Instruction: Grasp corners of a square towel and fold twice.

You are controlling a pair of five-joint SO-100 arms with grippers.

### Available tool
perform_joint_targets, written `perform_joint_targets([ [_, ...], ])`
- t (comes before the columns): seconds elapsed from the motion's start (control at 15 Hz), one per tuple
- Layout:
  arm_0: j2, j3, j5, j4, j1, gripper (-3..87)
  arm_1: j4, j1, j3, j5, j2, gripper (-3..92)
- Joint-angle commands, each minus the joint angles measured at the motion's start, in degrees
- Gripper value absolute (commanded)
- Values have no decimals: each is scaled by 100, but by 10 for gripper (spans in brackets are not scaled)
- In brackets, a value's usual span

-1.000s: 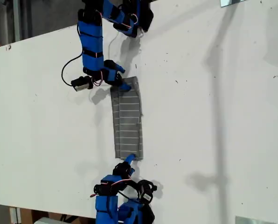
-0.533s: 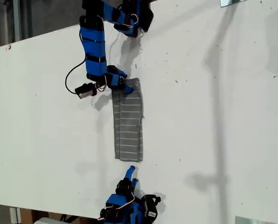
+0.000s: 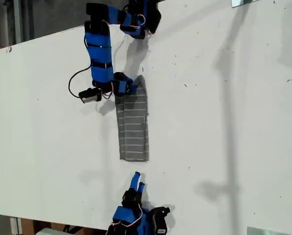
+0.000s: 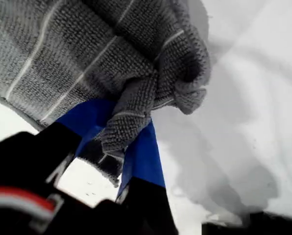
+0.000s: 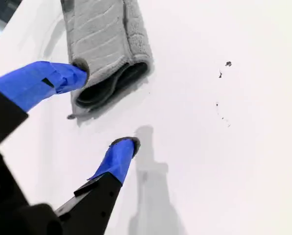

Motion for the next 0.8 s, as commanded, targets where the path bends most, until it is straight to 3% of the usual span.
perform_joint_targets([
  [0.0, 18, 255, 62, -290, -97, 262, 870, 132, 589, 624, 1775, -1],
  [0.13, 325, 334, 79, -246, -211, 260, 1960, -88, 0, 1169, 3296, -1],
  [0.27, 352, 343, 167, -246, -404, 259, 2558, -396, -1046, 1169, 3788, -1],
  [0.47, 422, 387, 229, -255, -457, 259, 1898, -782, -2171, 123, 3155, -1],
  [0.73, 457, 404, 220, -246, -448, 258, 1564, -536, -4482, -1063, 650, -1],
])
